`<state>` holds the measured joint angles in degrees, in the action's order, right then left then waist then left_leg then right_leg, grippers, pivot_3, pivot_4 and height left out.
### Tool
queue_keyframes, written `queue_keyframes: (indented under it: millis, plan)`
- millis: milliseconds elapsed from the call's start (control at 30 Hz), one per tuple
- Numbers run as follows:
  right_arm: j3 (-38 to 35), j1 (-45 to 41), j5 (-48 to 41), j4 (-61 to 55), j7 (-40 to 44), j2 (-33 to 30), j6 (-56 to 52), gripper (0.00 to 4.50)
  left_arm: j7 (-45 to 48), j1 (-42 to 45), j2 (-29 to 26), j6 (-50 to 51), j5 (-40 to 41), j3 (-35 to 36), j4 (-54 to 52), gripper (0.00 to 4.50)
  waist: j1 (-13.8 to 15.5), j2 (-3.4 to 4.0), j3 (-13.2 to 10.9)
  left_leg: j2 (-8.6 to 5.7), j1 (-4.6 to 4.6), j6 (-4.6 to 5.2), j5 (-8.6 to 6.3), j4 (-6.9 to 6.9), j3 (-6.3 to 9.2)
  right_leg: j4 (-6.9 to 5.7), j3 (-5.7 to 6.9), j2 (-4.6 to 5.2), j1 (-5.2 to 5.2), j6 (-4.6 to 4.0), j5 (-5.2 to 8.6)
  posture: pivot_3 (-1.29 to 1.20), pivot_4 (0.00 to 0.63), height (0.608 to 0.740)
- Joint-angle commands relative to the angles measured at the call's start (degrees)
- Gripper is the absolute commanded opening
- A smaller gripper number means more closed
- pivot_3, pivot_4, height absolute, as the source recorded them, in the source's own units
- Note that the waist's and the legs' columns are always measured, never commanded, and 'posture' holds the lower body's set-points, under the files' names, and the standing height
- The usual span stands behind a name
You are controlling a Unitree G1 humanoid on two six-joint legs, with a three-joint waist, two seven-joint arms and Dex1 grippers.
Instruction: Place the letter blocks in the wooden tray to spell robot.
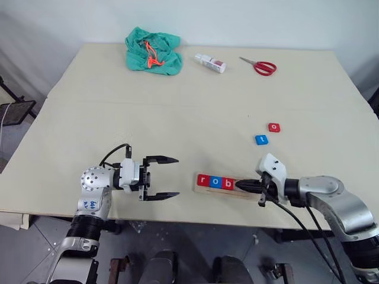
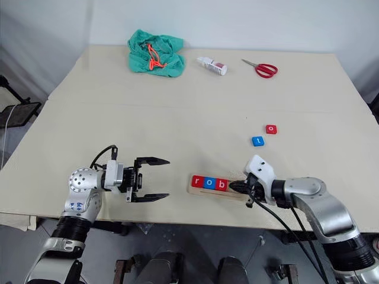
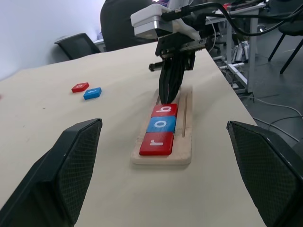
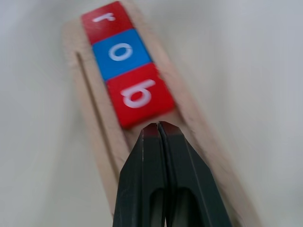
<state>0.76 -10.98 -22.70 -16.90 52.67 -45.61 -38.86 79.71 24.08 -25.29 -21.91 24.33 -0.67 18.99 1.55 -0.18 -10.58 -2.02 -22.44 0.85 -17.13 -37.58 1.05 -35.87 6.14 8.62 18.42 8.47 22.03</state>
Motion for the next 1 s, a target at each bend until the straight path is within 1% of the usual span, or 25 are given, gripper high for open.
queue_keyframes:
  millis: [33,100,167,233,367,400,433,567,600,767,1000]
  plan:
    - [-7.03,2.60,-2.42,-3.39,-1.67,-0.67,-0.17,0.03,0.31,0.61,0.15,-0.66,0.09,0.06,0.14,4.50,-0.05,0.00,0.00,0.00,0.00,0.00,0.00,0.00,0.00,0.00,0.00,0.00,0.00,0.00,0.00,0.00,0.150,0.740]
    - [-11.48,4.61,-4.02,-4.10,-3.53,0.62,-0.16,0.03,0.73,0.98,0.26,-0.81,0.11,-0.02,0.84,4.50,-0.06,0.00,0.00,0.02,0.01,0.00,0.00,0.02,-0.01,0.00,0.01,-0.01,0.00,0.00,0.00,0.00,0.150,0.740]
    - [-15.12,5.61,-5.71,-4.38,-6.29,2.85,-0.58,0.38,1.13,1.36,0.31,-0.96,0.15,-0.02,1.53,4.50,-0.08,0.00,0.00,0.02,0.01,0.00,0.00,0.03,-0.03,0.00,0.01,-0.01,0.00,0.00,0.00,0.00,0.150,0.740]
    - [-18.74,7.18,-6.15,-4.02,-9.19,5.47,0.80,0.86,1.74,1.89,0.35,-1.14,0.21,-0.06,2.49,4.50,-0.18,0.00,0.00,0.03,0.02,0.00,0.00,0.04,-0.05,0.00,0.00,-0.02,0.01,0.00,0.00,0.00,0.150,0.740]
    - [-23.71,10.98,-4.87,-3.62,-13.69,8.55,3.71,2.18,3.23,2.73,0.28,-1.29,0.51,0.01,4.09,4.50,-0.11,0.01,0.00,0.03,0.04,0.00,0.00,0.10,-0.06,-0.02,-0.03,-0.03,0.02,0.00,0.00,0.00,0.150,0.740]
    - [-24.88,12.34,-4.80,-3.94,-14.51,9.07,4.05,2.58,3.80,3.05,0.23,-1.25,0.66,0.06,4.62,4.50,-0.06,0.01,0.00,0.03,0.05,0.00,0.00,0.10,-0.05,-0.02,-0.01,-0.03,0.01,0.00,0.00,0.00,0.150,0.740]
    - [-25.69,13.35,-4.79,-4.32,-15.36,9.50,4.11,2.85,4.25,3.34,0.18,-1.25,0.75,0.13,5.13,4.50,-0.04,0.01,0.00,0.01,0.04,0.00,0.00,0.10,-0.05,-0.02,-0.01,-0.02,0.02,0.00,0.00,0.00,0.150,0.740]
    - [-27.67,14.74,-5.87,-5.80,-18.03,11.24,4.16,4.24,5.37,4.00,0.10,-1.04,1.25,0.83,6.72,4.50,-0.23,0.01,0.00,0.03,0.06,0.00,0.00,0.09,-0.05,-0.04,-0.03,-0.03,0.01,0.00,0.00,0.00,0.150,0.740]
    - [-27.93,15.02,-5.83,-5.94,-18.28,11.40,4.34,4.48,5.57,3.98,0.04,-1.09,1.29,0.95,6.90,4.50,-0.34,0.01,0.00,0.04,0.07,0.00,0.00,0.10,-0.07,-0.04,-0.04,-0.04,0.02,0.00,0.00,0.00,0.150,0.740]
    - [-28.88,14.44,-6.41,-5.58,-20.16,12.16,4.93,4.48,6.11,3.72,-0.23,-1.08,1.08,1.39,7.34,4.50,-0.28,0.01,0.01,0.06,0.12,0.00,0.00,0.15,-0.09,-0.04,-0.07,-0.05,0.01,0.00,0.00,0.00,0.150,0.740]
    - [-27.90,12.01,-6.73,-4.38,-21.85,12.13,5.11,4.48,6.15,2.97,-0.37,-0.94,1.03,1.65,6.34,4.50,-0.25,0.02,0.01,0.04,0.12,0.00,0.00,0.14,-0.09,-0.04,-0.08,-0.04,0.01,0.00,0.00,0.00,0.150,0.740]
